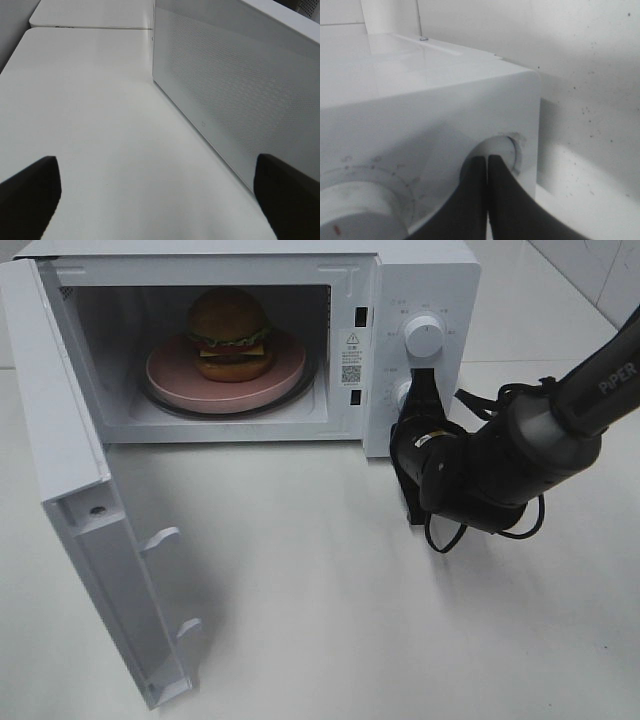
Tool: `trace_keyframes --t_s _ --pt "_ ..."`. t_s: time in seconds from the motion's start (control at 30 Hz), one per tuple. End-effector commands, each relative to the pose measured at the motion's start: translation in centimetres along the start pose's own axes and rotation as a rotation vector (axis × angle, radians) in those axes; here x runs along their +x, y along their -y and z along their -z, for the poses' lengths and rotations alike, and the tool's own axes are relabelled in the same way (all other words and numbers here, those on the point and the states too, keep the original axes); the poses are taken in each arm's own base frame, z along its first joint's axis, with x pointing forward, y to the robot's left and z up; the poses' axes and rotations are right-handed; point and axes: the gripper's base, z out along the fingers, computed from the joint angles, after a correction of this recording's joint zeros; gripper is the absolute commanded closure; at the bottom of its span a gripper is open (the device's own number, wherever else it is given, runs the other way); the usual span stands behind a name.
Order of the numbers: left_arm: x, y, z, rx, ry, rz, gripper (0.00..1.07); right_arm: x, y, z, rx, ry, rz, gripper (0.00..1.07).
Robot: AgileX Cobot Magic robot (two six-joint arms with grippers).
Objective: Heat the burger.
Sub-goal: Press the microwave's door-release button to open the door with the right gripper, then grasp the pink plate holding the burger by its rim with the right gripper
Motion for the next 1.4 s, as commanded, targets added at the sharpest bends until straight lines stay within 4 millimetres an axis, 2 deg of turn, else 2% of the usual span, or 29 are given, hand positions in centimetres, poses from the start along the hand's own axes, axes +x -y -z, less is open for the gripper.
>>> trace_keyframes --t_s 0.03,0.3,0.33,0.57,0.67,0.73,0.77,0.8,0.87,0.9,0.97,1.0,1.37,1.4 --pt "0.1 0.1 0.3 0.003 0.025 0.009 0.09 0.4 -1.3 1.1 -0.038 -0.067 0.053 1.07" --pt "0.1 0.1 0.3 0.003 0.025 0.009 0.09 -0.1 -0.4 3.3 0.07 -0.13 0.165 1.07" --pt "0.1 0.1 0.3 0.003 0.025 0.009 0.09 -0.4 -0.4 4.1 0.084 -0.148 0.218 1.07" --pt "0.1 0.1 0.3 0.003 0.025 0.009 0.09 -0.8 -0.8 6.2 0.099 -0.2 0.37 1.07" --pt "0.1 0.1 0.3 0.003 0.025 0.009 0.09 -0.9 -1.1 7.1 0.114 -0.233 0.471 1.07" --pt "0.1 0.1 0.3 0.003 0.025 0.009 0.09 -0.8 -1.5 8.0 0.131 -0.291 0.632 1.06" --pt "0.1 0.1 0.3 0.003 0.025 0.009 0.09 -0.8 -1.5 8.0 0.131 -0.291 0.632 1.06" --pt "0.1 0.1 0.3 0.003 0.025 0.009 0.09 -0.7 -1.8 8.6 0.131 -0.327 0.734 1.06" --pt "0.1 0.1 0.3 0.003 0.025 0.009 0.09 -0.7 -1.9 8.9 0.134 -0.349 0.791 1.06" --pt "0.1 0.1 0.3 0.003 0.025 0.009 0.09 -0.6 -2.1 9.4 0.136 -0.389 0.886 1.06" --pt "0.1 0.1 0.3 0.003 0.025 0.009 0.09 -0.6 -2.1 9.7 0.138 -0.413 0.938 1.05" --pt "0.1 0.1 0.3 0.003 0.025 0.009 0.09 -0.5 -2.2 10.3 0.14 -0.459 1.028 1.05" --pt "0.1 0.1 0.3 0.003 0.025 0.009 0.09 -0.4 -2.8 13.0 0.125 -0.657 1.314 1.05" --pt "0.1 0.1 0.3 0.003 0.025 0.009 0.09 -0.3 -2.9 13.4 0.116 -0.706 1.394 1.04"
